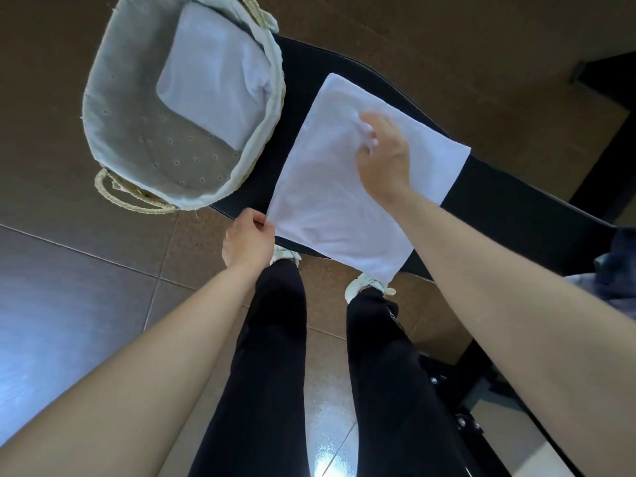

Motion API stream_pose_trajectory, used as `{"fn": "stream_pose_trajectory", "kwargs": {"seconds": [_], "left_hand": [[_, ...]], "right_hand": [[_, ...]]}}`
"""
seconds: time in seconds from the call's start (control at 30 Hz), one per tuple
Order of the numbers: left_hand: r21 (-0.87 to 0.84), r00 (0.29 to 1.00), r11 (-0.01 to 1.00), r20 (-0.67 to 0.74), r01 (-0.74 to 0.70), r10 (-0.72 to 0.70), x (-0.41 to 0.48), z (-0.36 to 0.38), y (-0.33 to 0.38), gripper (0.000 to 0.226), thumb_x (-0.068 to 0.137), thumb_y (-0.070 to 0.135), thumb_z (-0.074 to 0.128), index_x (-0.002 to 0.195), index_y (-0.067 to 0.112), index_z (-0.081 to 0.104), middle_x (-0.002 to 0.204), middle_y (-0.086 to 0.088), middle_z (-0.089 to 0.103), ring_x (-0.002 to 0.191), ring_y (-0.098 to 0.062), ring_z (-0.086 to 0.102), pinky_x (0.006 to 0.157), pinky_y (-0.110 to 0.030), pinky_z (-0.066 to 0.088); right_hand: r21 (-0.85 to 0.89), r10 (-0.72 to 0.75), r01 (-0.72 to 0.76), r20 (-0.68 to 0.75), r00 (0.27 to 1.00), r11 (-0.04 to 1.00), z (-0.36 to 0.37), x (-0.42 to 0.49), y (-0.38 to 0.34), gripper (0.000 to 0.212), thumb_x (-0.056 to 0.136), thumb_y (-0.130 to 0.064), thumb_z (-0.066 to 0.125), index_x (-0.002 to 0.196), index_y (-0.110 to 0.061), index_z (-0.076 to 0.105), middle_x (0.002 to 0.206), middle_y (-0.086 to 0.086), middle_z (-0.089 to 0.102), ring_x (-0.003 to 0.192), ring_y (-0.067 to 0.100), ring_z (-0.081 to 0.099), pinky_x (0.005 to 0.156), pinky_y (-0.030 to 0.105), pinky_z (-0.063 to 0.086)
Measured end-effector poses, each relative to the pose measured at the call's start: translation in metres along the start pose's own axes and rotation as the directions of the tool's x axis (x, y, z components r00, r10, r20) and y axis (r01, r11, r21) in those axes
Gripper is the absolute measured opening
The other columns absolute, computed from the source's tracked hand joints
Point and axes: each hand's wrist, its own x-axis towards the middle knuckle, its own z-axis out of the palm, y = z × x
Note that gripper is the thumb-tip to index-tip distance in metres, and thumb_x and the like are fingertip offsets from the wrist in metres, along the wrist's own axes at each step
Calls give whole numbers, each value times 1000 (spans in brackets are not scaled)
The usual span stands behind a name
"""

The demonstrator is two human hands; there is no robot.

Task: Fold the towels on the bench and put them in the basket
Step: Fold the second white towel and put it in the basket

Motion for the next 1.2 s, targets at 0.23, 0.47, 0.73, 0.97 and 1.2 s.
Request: {"fn": "stream_pose_trajectory", "kwargs": {"seconds": [0.23,0.47,0.73,0.97,1.2], "left_hand": [[-18,975,978,-87,-208,206,6,6,22,26,95,37,63,116,22,64,114,1,57,111,-25,56,93,-40,46],[84,943,957,-163,-279,289,31,14,62,24,102,33,55,119,17,63,126,-9,56,113,-34,56,88,-35,37],[129,914,938,-218,-321,343,31,10,54,21,108,27,49,115,10,57,116,-9,60,106,-32,58,86,-34,33],[66,961,985,-221,-157,168,13,16,45,33,99,37,58,126,21,51,125,-4,61,113,-32,58,86,-42,41],[82,989,995,-134,-58,68,-12,23,7,42,94,43,70,118,14,51,122,-8,58,106,-35,59,83,-38,37]], "right_hand": [[-105,347,-384,-260,901,918,-24,-67,76,51,88,-7,65,138,-12,56,134,13,49,117,31,47,88,34,46],[124,548,-537,-291,785,835,-45,-59,101,55,97,-25,64,147,-22,41,120,2,55,99,13,56,86,29,50],[303,642,-582,-158,750,755,-57,-39,112,12,96,-25,67,101,-14,64,92,-5,62,83,8,59,73,23,49],[362,687,-619,-92,721,698,-49,-69,105,30,90,-35,73,109,-16,59,92,-7,62,83,8,61,70,23,50],[347,780,-777,169,603,525,-9,-148,100,18,82,-16,69,96,-8,62,89,1,64,78,20,58,67,32,47]]}}
